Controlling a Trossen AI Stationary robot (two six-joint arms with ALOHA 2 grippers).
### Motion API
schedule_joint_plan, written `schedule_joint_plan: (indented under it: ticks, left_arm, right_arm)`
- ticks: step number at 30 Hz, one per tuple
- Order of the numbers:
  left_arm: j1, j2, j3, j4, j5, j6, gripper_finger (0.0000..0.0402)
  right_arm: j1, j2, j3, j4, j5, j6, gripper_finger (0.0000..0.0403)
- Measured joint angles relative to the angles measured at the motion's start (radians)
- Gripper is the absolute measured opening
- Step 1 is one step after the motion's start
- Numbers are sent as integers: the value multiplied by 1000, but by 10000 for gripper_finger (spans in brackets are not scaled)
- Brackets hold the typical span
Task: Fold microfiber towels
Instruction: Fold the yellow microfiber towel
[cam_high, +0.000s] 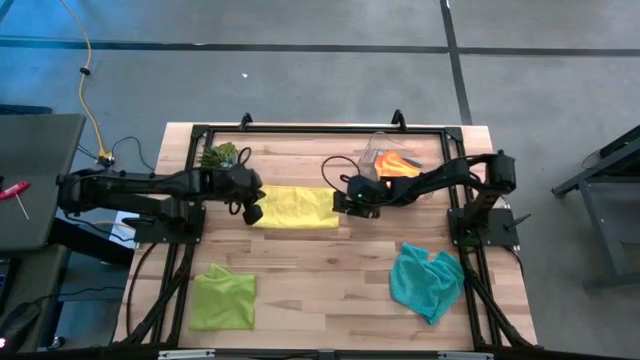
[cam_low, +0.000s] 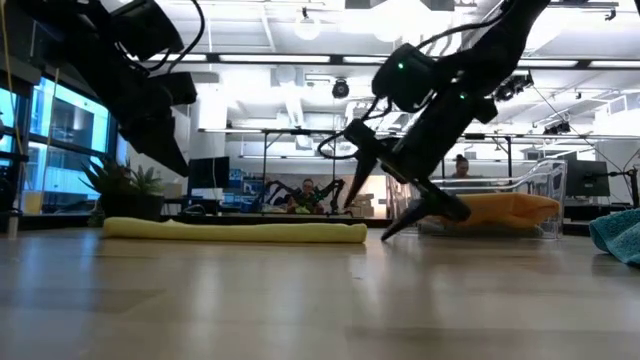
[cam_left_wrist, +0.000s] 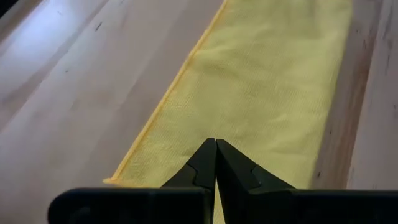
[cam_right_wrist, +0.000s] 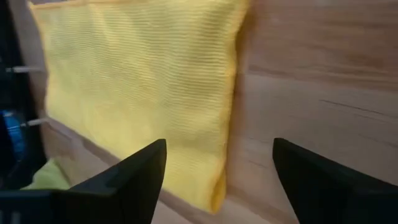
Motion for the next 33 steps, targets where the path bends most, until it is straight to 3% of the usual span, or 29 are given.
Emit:
schedule_joint_plan:
  ticks: [11, 17, 27, 33]
  left_arm:
    - [33, 0, 0, 1, -2, 4, 0]
    - [34, 0, 0, 8, -10, 4, 0]
    - [37, 0, 0, 14, -51, 12, 0]
    - [37, 0, 0, 42, -53, 12, 0]
  right_arm:
    - [3, 152, 235, -252, -4, 7, 286]
    - [-16, 172, 277, -279, -15, 28, 281]
    - [-24, 179, 276, -263, -5, 96, 203]
    - [-25, 214, 278, -194, -15, 96, 178]
